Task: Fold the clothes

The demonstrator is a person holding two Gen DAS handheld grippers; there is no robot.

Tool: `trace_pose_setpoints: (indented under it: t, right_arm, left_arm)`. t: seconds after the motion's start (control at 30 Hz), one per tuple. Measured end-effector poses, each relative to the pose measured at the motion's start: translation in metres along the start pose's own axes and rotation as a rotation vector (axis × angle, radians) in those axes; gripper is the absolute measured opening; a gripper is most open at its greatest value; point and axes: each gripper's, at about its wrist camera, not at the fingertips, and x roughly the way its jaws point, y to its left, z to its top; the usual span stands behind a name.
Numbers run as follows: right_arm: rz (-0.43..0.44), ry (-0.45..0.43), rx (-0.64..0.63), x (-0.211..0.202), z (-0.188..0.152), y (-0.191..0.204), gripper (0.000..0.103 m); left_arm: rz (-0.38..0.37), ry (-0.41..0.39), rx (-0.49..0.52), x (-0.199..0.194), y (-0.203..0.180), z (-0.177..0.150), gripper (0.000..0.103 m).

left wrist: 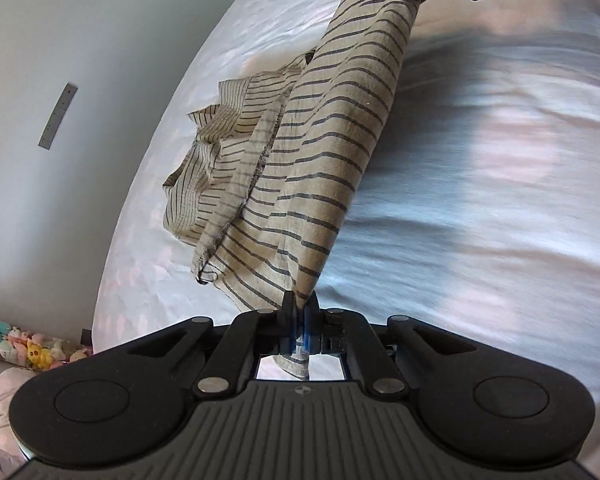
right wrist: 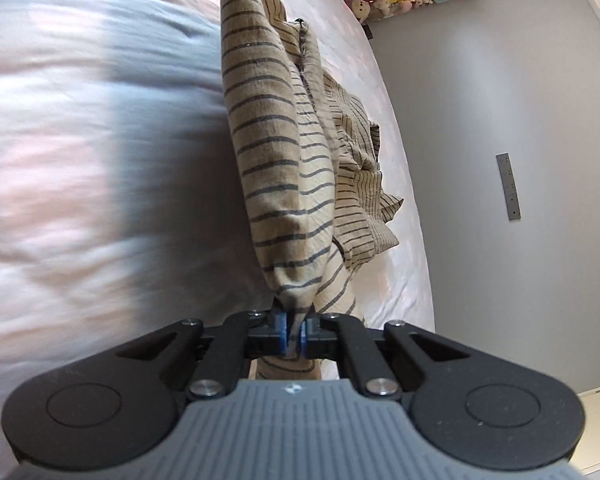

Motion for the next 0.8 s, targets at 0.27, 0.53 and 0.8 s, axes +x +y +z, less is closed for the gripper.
trace_pose_setpoints:
  t: [0.27, 0.53, 0.8]
  right_arm:
    - [0.146, 0.018, 0.066, -0.065, 0.011, 0.002, 0.006]
    - [0.246, 0.066, 0.084, -0.082, 0.008, 0.02, 0.006]
    - [0.248, 0.125, 0.075, -0.074, 0.011, 0.033, 0.009]
  left_arm:
    - [-0.121, 0.024, -0.047, -0.05, -0.011, -0.004, 0.001]
    - [-0.198, 0.142, -0.182, -0.047, -0.019, 0.003, 0.001]
    - [-0.169, 0.191, -0.34, -0.044, -0.019, 0.0, 0.003]
